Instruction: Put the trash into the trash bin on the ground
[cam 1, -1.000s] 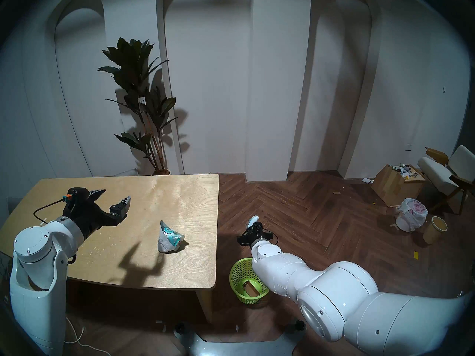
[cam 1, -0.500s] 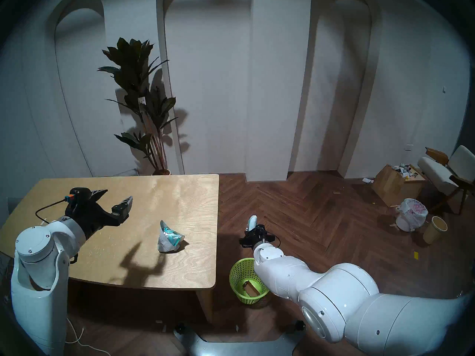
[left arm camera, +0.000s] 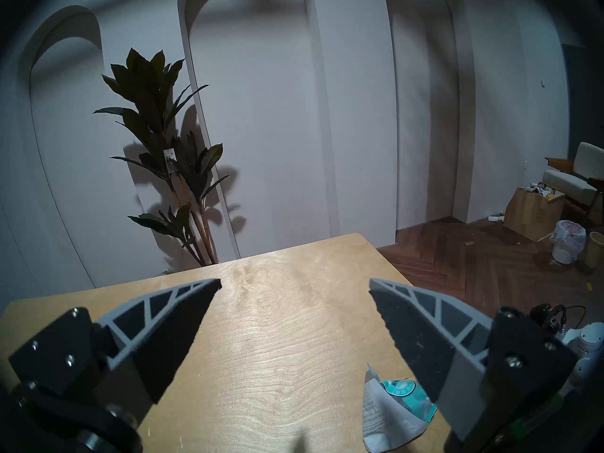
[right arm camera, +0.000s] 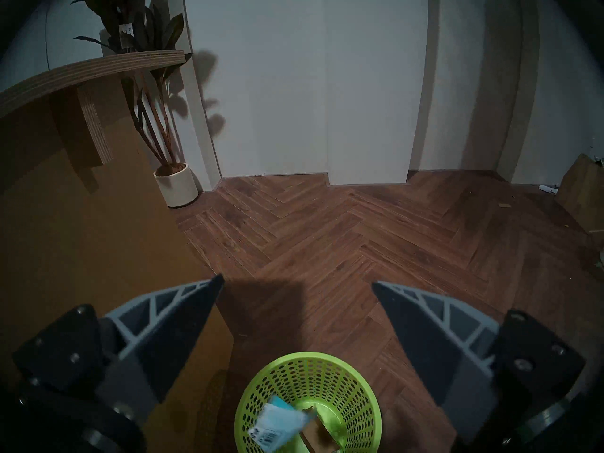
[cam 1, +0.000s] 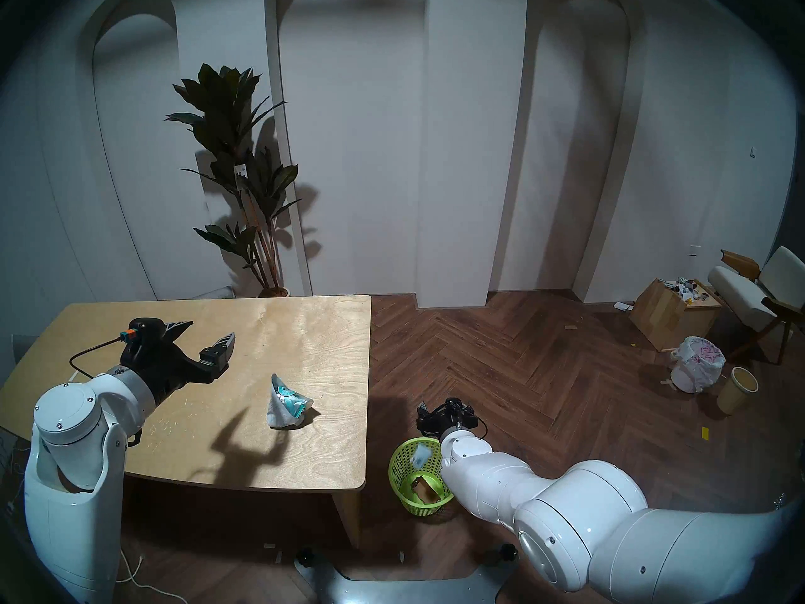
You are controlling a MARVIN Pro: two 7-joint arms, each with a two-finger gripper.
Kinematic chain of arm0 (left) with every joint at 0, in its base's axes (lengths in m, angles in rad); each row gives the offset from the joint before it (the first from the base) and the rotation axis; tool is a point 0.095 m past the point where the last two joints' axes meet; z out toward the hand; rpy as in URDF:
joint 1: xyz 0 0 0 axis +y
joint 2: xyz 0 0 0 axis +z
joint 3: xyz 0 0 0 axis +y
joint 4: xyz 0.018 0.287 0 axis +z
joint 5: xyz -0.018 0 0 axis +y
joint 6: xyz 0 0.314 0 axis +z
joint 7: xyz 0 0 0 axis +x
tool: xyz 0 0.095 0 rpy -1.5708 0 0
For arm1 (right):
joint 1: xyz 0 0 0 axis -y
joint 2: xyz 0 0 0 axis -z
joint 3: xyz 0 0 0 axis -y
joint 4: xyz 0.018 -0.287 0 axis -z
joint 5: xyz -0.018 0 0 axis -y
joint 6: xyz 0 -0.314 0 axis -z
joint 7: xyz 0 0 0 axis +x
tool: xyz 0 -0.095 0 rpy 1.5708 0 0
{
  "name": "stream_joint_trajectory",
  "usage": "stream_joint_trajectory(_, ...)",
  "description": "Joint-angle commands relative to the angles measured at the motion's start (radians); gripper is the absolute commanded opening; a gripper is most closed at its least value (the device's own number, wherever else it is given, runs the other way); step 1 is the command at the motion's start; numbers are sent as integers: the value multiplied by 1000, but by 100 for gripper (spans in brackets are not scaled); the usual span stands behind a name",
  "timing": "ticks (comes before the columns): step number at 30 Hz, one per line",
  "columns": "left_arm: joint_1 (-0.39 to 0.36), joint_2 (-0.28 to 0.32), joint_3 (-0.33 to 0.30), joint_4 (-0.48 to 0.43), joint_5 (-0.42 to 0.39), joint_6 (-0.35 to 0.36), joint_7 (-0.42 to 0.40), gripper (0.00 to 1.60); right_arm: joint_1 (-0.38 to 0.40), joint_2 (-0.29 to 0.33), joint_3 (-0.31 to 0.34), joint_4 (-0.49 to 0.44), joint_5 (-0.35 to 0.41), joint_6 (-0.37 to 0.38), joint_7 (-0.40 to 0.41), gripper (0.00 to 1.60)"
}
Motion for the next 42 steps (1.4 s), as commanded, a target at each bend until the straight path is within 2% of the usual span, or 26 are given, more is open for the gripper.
stream_joint_trajectory(1,-17,4,-4,-12,-2,-4,3,160,6,-8,0,-15,1,-17,-1,160)
stream_joint_trajectory(8,-13,4,-7,-19,-2,-2,6,160,5,-1,21,-41,23,-78,26,160)
stream_joint_trajectory(9,-15,5,-7,-21,-2,0,8,160,6,8,26,-58,29,-110,57,160)
stream_joint_trajectory(10,-15,5,-7,-21,-2,0,8,160,6,8,26,-58,29,-110,57,160)
stream_joint_trajectory(12,-19,4,-7,-29,-3,5,12,160,9,22,19,-80,21,-132,83,160)
stream_joint_trajectory(14,-26,-6,-8,-46,-8,10,23,160,1,49,15,-119,19,-184,136,160)
stream_joint_trajectory(16,-27,-5,-7,-51,-6,8,26,160,0,57,16,-127,18,-194,140,160)
stream_joint_trajectory(18,-30,-3,-1,-59,-7,10,32,160,-8,87,16,-152,17,-245,156,160)
stream_joint_trajectory(24,-38,-2,23,-59,-8,7,40,160,-15,132,20,-170,11,-299,156,160)
stream_joint_trajectory(34,-55,1,93,-25,-5,9,63,160,-53,192,34,-183,6,-347,165,160)
stream_joint_trajectory(42,-69,-1,149,8,-2,12,81,160,-77,280,63,-183,4,-384,158,160)
